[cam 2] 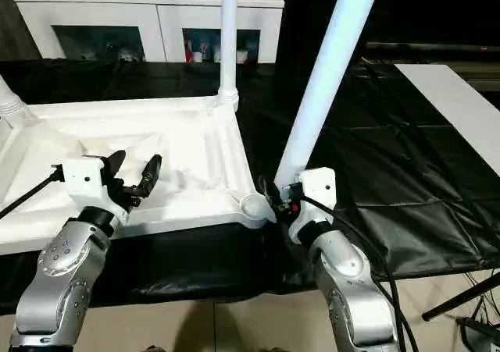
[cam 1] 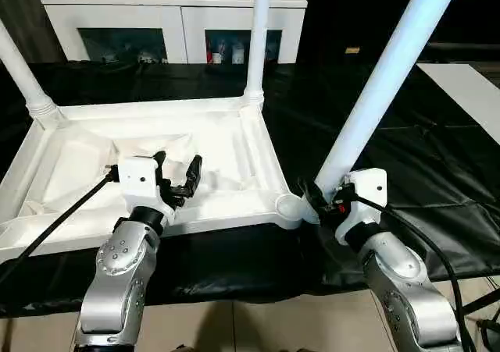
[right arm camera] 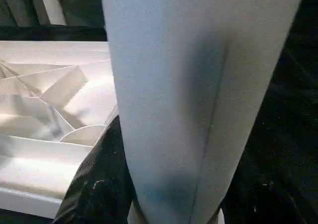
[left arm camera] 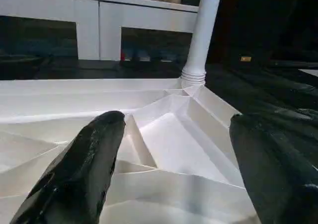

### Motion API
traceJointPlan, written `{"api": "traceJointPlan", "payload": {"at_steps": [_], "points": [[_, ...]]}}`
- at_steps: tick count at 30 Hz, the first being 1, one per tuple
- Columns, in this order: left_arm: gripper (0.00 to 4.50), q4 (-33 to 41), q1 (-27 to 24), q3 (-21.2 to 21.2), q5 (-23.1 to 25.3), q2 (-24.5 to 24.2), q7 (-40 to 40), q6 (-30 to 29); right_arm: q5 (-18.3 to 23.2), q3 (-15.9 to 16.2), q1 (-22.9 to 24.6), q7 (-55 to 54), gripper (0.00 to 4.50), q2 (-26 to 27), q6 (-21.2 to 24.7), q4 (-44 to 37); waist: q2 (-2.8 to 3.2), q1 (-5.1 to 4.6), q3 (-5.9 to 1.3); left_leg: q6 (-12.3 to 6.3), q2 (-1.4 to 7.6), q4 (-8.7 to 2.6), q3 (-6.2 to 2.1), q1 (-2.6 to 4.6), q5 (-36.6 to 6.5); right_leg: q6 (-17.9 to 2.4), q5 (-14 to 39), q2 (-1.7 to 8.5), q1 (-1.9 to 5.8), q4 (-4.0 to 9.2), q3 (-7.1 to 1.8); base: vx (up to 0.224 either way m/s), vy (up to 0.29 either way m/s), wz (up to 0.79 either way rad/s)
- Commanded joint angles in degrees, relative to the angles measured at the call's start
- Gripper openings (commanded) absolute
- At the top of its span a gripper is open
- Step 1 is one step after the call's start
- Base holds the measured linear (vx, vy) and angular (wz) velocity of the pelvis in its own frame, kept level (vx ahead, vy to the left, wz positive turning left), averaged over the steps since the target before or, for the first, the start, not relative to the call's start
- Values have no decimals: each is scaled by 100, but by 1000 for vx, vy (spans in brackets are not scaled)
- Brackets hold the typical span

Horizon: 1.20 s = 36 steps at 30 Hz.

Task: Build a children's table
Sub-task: Insert table leg to table base

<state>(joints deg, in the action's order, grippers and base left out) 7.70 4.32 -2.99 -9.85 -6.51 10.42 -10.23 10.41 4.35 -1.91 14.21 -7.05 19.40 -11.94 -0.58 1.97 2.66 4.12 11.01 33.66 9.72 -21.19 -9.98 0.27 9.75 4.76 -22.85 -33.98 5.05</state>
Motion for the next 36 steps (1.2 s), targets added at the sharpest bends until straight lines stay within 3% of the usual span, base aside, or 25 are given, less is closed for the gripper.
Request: {"api": "traceJointPlan", "payload": {"at_steps": [1,36], "points": [[381,69,-47,36,34,-29,6,22,-49,0,-4,-1,186,-30,84,97,31,6,-280,30,182,-464,-92,27,-2221,-350,2331,278,174,539,-291,0,0,0],[381,69,-47,36,34,-29,6,22,-49,0,-4,-1,186,-30,84,97,29,6,-279,29,182,-463,-90,33,-2242,-351,2337,276,169,541,-291,0,0,0]]}}
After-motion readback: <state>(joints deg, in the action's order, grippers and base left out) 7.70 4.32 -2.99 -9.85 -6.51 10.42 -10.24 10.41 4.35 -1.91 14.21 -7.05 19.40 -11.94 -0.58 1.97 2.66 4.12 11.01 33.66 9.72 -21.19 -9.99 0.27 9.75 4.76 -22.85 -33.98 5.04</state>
